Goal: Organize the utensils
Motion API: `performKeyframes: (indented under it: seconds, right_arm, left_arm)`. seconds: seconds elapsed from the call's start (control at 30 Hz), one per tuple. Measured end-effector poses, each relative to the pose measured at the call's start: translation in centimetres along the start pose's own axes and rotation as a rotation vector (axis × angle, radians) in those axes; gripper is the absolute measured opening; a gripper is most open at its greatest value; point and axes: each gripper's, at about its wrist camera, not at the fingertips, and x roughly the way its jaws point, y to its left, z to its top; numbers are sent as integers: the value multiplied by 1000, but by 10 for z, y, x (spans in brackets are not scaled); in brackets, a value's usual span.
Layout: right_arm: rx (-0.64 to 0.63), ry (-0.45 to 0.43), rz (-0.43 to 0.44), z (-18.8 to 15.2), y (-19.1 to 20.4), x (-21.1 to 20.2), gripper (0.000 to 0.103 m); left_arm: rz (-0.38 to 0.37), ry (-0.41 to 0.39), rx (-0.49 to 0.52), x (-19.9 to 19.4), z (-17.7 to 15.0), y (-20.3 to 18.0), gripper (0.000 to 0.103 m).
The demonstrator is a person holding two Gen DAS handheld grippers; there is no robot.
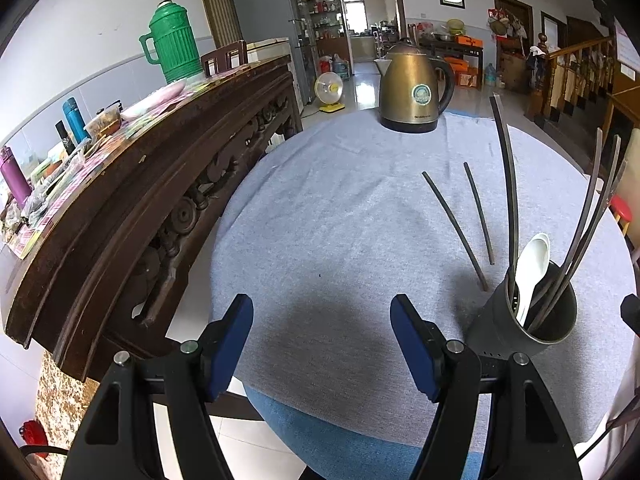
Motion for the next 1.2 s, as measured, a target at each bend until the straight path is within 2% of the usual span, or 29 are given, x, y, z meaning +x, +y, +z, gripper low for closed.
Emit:
performKeyframes:
  seconds: [0.8, 1.2]
  right_arm:
    - [-18, 31, 5, -14, 12, 9, 47]
    - [35, 54, -9, -12, -10, 23, 47]
  left_arm:
    - [5, 4, -26, 4, -8, 6, 72]
    - [17, 42, -20, 27, -7, 3, 72]
